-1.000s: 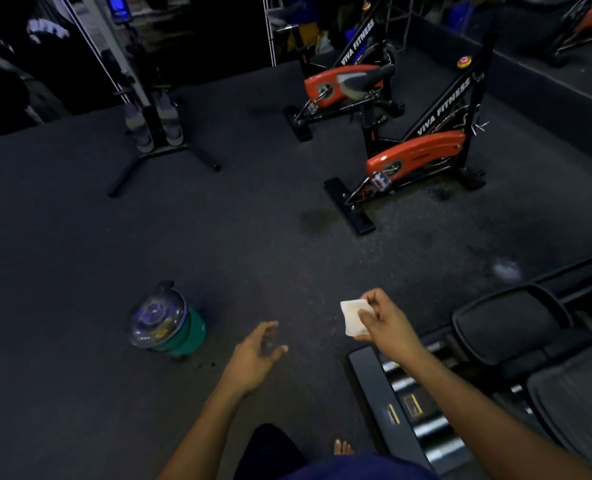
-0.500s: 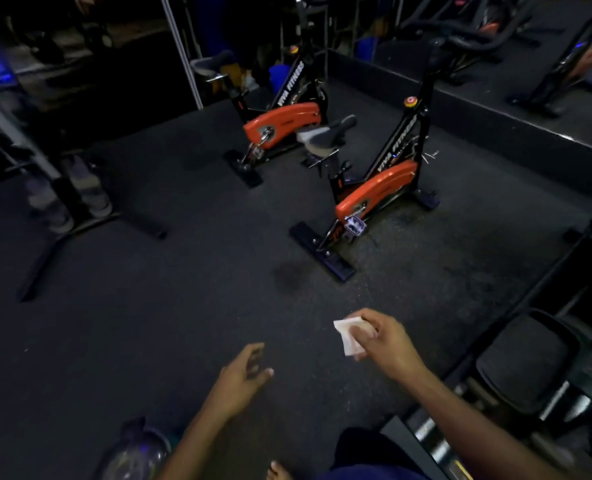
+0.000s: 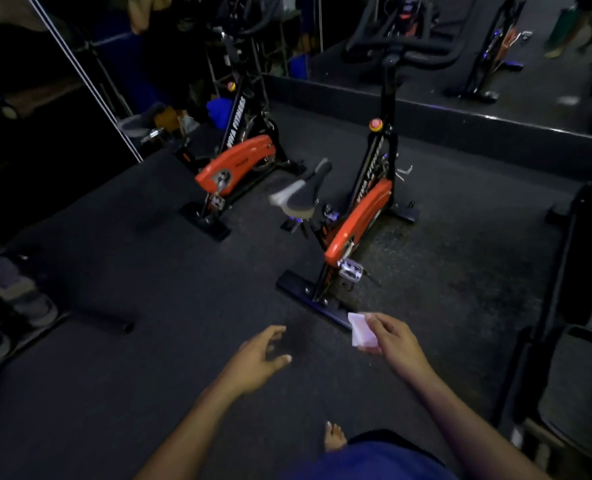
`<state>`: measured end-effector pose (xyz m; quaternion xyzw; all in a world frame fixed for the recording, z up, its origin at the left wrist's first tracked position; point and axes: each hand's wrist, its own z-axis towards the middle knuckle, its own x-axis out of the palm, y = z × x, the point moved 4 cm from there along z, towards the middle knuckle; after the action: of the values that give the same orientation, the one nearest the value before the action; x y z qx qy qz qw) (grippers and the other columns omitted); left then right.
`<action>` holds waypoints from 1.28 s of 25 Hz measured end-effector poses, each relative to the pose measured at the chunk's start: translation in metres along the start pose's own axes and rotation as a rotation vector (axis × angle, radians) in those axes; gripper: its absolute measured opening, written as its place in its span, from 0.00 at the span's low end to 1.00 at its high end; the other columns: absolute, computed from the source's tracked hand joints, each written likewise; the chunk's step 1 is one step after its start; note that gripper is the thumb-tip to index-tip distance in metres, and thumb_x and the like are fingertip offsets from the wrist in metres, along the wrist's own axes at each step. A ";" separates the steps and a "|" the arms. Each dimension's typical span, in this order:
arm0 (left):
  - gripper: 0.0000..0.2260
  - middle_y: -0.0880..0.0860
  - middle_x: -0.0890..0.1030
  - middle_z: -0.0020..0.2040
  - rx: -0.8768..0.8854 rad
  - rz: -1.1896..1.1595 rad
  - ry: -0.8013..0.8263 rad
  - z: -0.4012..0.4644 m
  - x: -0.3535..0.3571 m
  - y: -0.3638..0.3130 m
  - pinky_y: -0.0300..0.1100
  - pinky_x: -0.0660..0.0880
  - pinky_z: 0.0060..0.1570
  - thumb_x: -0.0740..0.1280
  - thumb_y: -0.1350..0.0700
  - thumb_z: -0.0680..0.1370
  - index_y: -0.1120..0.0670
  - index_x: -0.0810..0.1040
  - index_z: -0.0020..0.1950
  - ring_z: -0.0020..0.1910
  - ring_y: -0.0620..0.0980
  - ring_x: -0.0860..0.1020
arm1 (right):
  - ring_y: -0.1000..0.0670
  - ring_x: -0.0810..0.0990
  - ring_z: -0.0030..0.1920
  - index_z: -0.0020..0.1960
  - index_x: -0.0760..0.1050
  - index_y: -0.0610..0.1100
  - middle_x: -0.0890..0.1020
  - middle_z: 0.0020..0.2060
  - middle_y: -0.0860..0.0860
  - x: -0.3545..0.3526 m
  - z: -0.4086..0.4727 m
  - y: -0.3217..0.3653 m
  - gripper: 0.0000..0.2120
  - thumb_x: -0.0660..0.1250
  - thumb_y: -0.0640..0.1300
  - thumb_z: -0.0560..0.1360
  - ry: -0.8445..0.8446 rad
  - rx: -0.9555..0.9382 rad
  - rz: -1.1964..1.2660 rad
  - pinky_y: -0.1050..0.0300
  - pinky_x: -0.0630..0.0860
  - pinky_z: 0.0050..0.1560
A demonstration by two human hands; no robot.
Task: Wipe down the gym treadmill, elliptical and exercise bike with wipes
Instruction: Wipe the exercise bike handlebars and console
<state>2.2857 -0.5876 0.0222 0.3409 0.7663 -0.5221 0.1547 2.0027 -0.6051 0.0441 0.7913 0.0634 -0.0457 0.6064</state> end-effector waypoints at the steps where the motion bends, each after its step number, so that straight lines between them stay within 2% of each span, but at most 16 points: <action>1: 0.25 0.43 0.73 0.70 0.016 0.027 -0.013 0.017 -0.023 -0.001 0.40 0.73 0.65 0.72 0.50 0.79 0.44 0.69 0.74 0.68 0.44 0.74 | 0.53 0.82 0.45 0.52 0.84 0.45 0.85 0.47 0.45 0.012 0.019 0.009 0.11 0.63 0.43 0.83 0.012 -0.013 0.038 0.59 0.81 0.43; 3: 0.22 0.43 0.75 0.67 0.027 0.033 -0.107 0.058 -0.070 -0.002 0.41 0.74 0.64 0.72 0.50 0.79 0.44 0.71 0.72 0.64 0.42 0.77 | 0.51 0.83 0.49 0.53 0.85 0.47 0.86 0.48 0.49 0.030 0.059 0.026 0.11 0.63 0.42 0.83 0.022 -0.038 0.044 0.51 0.84 0.48; 5: 0.19 0.43 0.79 0.64 0.052 -0.002 -0.154 0.094 -0.099 -0.002 0.44 0.76 0.64 0.73 0.52 0.78 0.45 0.74 0.69 0.60 0.41 0.79 | 0.50 0.84 0.48 0.53 0.85 0.47 0.86 0.47 0.51 0.042 0.092 0.041 0.10 0.65 0.41 0.82 0.008 -0.033 0.031 0.45 0.84 0.49; 9: 0.16 0.41 0.81 0.59 0.177 -0.009 -0.096 0.164 -0.123 -0.004 0.44 0.78 0.62 0.73 0.53 0.78 0.44 0.78 0.65 0.57 0.36 0.80 | 0.50 0.79 0.40 0.50 0.84 0.40 0.83 0.40 0.46 0.064 0.154 0.055 0.09 0.65 0.39 0.82 -0.066 0.081 0.174 0.36 0.81 0.50; 11: 0.16 0.41 0.81 0.61 0.246 0.021 -0.065 0.198 -0.138 -0.005 0.41 0.76 0.64 0.72 0.54 0.79 0.46 0.78 0.66 0.59 0.36 0.78 | 0.48 0.80 0.41 0.50 0.84 0.39 0.82 0.41 0.46 0.079 0.177 0.064 0.09 0.65 0.39 0.82 -0.118 0.084 0.221 0.37 0.83 0.49; 14: 0.18 0.44 0.76 0.68 0.373 0.184 -0.055 0.247 -0.178 -0.011 0.37 0.69 0.65 0.67 0.51 0.82 0.48 0.74 0.72 0.66 0.42 0.74 | 0.53 0.84 0.46 0.53 0.85 0.44 0.86 0.49 0.50 0.103 0.204 0.090 0.09 0.66 0.39 0.81 -0.266 0.042 0.229 0.53 0.83 0.45; 17: 0.22 0.45 0.67 0.76 0.456 0.243 -0.013 0.305 -0.216 -0.016 0.33 0.60 0.70 0.63 0.50 0.84 0.49 0.67 0.79 0.75 0.44 0.66 | 0.58 0.84 0.53 0.56 0.84 0.50 0.86 0.51 0.58 0.123 0.232 0.102 0.09 0.67 0.41 0.80 -0.379 -0.045 0.055 0.58 0.79 0.55; 20: 0.24 0.49 0.62 0.80 0.530 0.326 0.034 0.363 -0.231 -0.026 0.42 0.57 0.78 0.61 0.52 0.85 0.52 0.62 0.81 0.79 0.48 0.61 | 0.57 0.84 0.52 0.56 0.84 0.51 0.87 0.50 0.58 0.134 0.257 0.110 0.12 0.66 0.38 0.81 -0.479 -0.039 0.010 0.58 0.78 0.54; 22: 0.23 0.50 0.65 0.79 0.563 0.314 0.099 0.385 -0.232 -0.037 0.43 0.59 0.77 0.61 0.52 0.85 0.53 0.65 0.80 0.77 0.48 0.64 | 0.57 0.84 0.49 0.54 0.85 0.49 0.87 0.49 0.55 0.139 0.266 0.110 0.12 0.66 0.36 0.80 -0.565 -0.019 0.120 0.62 0.78 0.50; 23: 0.22 0.49 0.68 0.77 0.596 0.309 0.129 0.397 -0.231 -0.041 0.44 0.63 0.76 0.61 0.51 0.84 0.52 0.68 0.78 0.75 0.47 0.67 | 0.55 0.84 0.49 0.52 0.85 0.47 0.87 0.49 0.51 0.140 0.271 0.111 0.12 0.66 0.35 0.80 -0.595 0.010 0.206 0.63 0.79 0.48; 25: 0.23 0.47 0.71 0.74 0.669 0.316 0.153 0.423 -0.225 -0.056 0.48 0.69 0.72 0.60 0.47 0.81 0.51 0.71 0.76 0.71 0.46 0.71 | 0.48 0.83 0.48 0.52 0.86 0.43 0.86 0.49 0.42 0.137 0.289 0.109 0.11 0.65 0.37 0.81 -0.612 0.106 0.390 0.52 0.82 0.50; 26: 0.25 0.46 0.69 0.76 0.672 0.327 0.157 0.436 -0.220 -0.060 0.48 0.67 0.74 0.59 0.46 0.81 0.51 0.68 0.78 0.74 0.46 0.69 | 0.47 0.82 0.47 0.53 0.86 0.43 0.86 0.49 0.41 0.133 0.300 0.104 0.11 0.64 0.37 0.81 -0.615 0.139 0.431 0.47 0.82 0.53; 27: 0.25 0.45 0.64 0.79 0.648 0.357 0.176 0.447 -0.217 -0.061 0.45 0.61 0.77 0.58 0.47 0.83 0.52 0.64 0.80 0.77 0.46 0.63 | 0.47 0.82 0.47 0.53 0.86 0.44 0.86 0.48 0.43 0.129 0.312 0.098 0.11 0.64 0.38 0.81 -0.621 0.146 0.405 0.44 0.81 0.55; 29: 0.26 0.45 0.53 0.81 0.643 0.428 0.226 0.464 -0.210 -0.063 0.40 0.48 0.79 0.56 0.50 0.86 0.53 0.54 0.83 0.81 0.45 0.51 | 0.51 0.83 0.49 0.54 0.86 0.47 0.87 0.49 0.49 0.123 0.338 0.100 0.10 0.66 0.39 0.81 -0.641 0.109 0.325 0.44 0.79 0.58; 31: 0.26 0.48 0.53 0.82 0.710 0.475 0.300 0.479 -0.208 -0.064 0.45 0.50 0.80 0.54 0.46 0.86 0.54 0.56 0.82 0.81 0.45 0.52 | 0.49 0.84 0.49 0.55 0.85 0.45 0.87 0.50 0.46 0.125 0.363 0.096 0.10 0.65 0.39 0.81 -0.639 0.139 0.408 0.44 0.81 0.57; 32: 0.27 0.49 0.59 0.82 0.754 0.470 0.295 0.484 -0.210 -0.067 0.47 0.55 0.79 0.52 0.43 0.84 0.53 0.62 0.81 0.80 0.46 0.57 | 0.48 0.85 0.48 0.55 0.84 0.43 0.86 0.50 0.43 0.129 0.374 0.092 0.10 0.64 0.38 0.82 -0.623 0.172 0.492 0.43 0.82 0.56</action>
<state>2.3335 -1.1160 -0.0041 0.6082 0.4389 -0.6611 0.0233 2.1459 -0.9843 0.0154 0.7790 -0.3187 -0.1422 0.5209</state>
